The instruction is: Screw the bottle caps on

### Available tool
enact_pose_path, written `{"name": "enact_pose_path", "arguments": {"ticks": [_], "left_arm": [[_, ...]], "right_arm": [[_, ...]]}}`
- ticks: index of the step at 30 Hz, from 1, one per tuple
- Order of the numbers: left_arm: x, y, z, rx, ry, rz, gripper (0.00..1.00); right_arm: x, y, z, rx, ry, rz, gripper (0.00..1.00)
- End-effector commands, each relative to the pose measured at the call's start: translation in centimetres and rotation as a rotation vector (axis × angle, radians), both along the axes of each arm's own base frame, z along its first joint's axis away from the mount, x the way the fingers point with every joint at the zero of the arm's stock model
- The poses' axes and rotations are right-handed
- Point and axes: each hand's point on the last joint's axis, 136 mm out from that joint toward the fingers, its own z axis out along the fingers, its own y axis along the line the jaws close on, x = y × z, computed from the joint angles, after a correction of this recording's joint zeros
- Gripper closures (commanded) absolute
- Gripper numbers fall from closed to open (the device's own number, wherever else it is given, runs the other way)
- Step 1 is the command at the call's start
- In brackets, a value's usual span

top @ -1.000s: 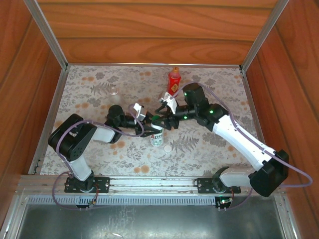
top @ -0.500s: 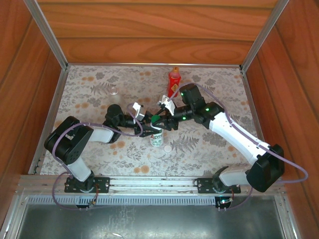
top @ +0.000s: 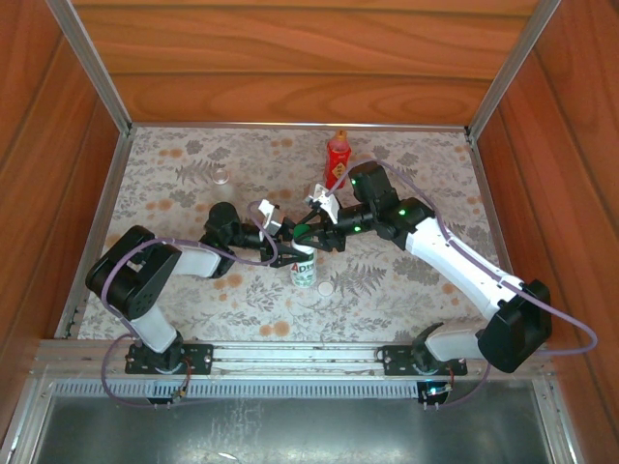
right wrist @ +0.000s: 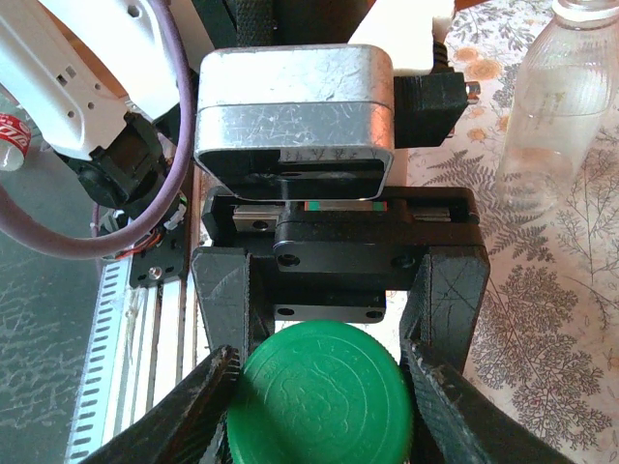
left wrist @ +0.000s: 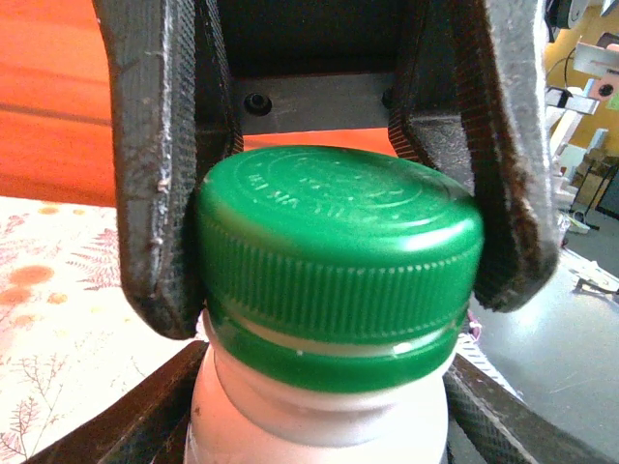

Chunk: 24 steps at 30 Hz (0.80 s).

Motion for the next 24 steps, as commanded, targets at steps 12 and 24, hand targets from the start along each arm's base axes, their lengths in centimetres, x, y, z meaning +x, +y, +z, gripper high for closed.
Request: {"name": "enact_pose_path", "arguments": {"ticks": [12,24], "left_arm": [[5.4,-0.4,2.6,-0.068,-0.125,0.337,0.44],[9.4,-1.0,1.6,-0.009,-0.167,0.601,0.44]], "right_arm": [[4.1,-2.3,-3.8,-0.196,0.043,-0.385,0.67],[9.2,-6.9,-7.2,-0.294,0.004,-1.044,0.69]]}}
